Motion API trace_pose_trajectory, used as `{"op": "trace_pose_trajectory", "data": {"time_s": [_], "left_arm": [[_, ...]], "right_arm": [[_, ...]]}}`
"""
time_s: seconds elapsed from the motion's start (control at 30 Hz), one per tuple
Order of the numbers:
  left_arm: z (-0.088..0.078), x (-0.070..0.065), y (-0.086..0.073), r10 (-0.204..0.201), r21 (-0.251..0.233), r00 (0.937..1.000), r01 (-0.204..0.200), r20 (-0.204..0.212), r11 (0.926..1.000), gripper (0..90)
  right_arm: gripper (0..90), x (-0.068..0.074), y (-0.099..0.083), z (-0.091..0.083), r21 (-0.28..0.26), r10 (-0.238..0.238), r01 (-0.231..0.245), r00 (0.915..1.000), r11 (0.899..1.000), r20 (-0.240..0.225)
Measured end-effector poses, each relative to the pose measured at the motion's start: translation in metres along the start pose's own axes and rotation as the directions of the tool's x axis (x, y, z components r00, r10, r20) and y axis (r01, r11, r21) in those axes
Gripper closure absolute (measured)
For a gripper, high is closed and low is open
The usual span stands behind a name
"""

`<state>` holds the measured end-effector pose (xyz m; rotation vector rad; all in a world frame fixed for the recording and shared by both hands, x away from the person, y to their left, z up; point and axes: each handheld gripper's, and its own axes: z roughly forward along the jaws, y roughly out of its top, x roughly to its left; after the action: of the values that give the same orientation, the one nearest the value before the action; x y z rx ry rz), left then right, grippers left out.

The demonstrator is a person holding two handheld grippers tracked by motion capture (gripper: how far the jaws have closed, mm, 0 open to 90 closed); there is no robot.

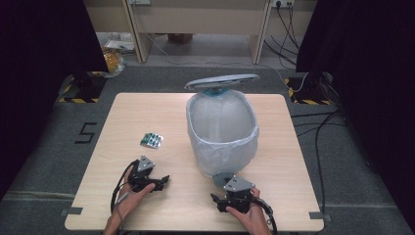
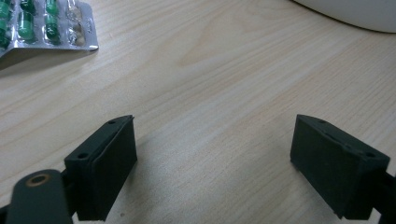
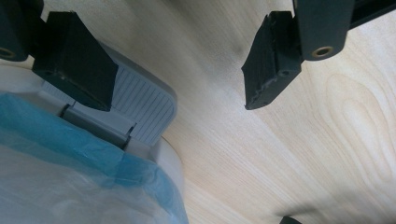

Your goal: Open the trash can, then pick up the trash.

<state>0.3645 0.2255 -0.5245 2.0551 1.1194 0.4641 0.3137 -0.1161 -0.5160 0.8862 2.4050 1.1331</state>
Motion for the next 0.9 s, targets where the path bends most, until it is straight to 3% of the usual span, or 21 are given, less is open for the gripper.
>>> {"op": "trace_pose_trajectory", "data": {"time_s": [0.63,0.87,0.9], "left_arm": [[0.0002,0.0000,0.0009,0.010,0.003,0.9999,-0.010,0.002,0.9999,14.0],[0.0000,0.0045,0.0016,-0.035,-0.014,0.9994,0.034,-0.008,0.9993,14.9],[0.0000,0.0061,0.0029,-0.036,-0.022,0.9991,0.036,-0.024,0.9991,14.9]], "right_arm": [[25.5,0.0005,0.0001,0.0003,0.002,-0.008,0.008,1.0000,1.000,0.003],[25.5,-0.0004,-0.0001,-0.0001,0.001,-0.007,0.007,1.0000,1.000,-0.003],[25.5,-0.0003,0.0000,-0.0001,0.001,-0.008,0.008,1.0000,1.000,-0.002]]}}
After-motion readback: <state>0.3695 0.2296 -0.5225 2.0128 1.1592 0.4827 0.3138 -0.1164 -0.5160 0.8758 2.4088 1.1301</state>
